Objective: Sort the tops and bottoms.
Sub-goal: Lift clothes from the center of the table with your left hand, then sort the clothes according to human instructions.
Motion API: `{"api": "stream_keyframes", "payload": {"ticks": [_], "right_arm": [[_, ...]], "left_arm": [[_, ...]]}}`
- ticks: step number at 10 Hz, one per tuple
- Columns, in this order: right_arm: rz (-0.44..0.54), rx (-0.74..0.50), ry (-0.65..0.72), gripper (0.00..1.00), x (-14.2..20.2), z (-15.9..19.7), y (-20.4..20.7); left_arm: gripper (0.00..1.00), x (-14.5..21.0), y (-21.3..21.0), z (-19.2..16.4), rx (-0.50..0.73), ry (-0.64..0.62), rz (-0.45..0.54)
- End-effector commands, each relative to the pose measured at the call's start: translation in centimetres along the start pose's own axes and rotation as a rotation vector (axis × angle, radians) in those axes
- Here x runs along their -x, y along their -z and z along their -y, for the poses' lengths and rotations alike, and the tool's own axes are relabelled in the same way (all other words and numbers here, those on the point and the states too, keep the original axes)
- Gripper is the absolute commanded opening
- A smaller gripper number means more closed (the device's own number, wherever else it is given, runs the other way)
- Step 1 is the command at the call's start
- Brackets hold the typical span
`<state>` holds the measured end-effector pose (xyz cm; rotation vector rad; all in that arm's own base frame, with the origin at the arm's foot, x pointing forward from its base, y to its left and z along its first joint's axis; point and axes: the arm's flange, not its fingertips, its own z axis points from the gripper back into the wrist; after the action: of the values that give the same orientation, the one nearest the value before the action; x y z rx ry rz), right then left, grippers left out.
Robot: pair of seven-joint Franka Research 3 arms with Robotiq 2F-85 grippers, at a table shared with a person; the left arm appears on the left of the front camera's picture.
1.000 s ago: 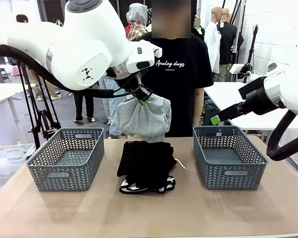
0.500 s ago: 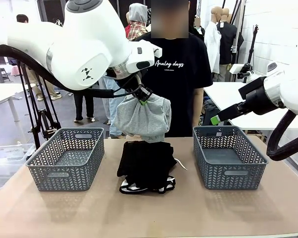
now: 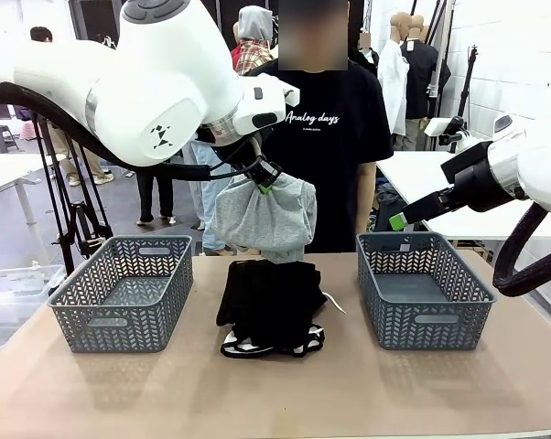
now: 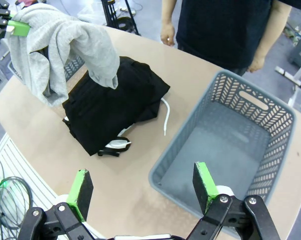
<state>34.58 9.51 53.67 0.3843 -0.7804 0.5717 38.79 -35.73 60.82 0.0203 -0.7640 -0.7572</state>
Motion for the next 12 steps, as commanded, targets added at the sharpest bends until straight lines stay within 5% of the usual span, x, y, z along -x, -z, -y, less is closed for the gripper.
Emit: {"api": "stream_keyframes", "payload": {"ticks": [1, 12], "right_arm": [[0.007, -0.021, 0.013, 1.0, 0.0, 0.07, 0.22], [0.007, -0.021, 0.013, 1.0, 0.0, 0.07, 0.22]], "left_arm": [[0.0, -0.11, -0.22, -0.22, -0.003, -0.002, 0.006], [0.0, -0.11, -0.22, -0.22, -0.003, -0.002, 0.006]]}}
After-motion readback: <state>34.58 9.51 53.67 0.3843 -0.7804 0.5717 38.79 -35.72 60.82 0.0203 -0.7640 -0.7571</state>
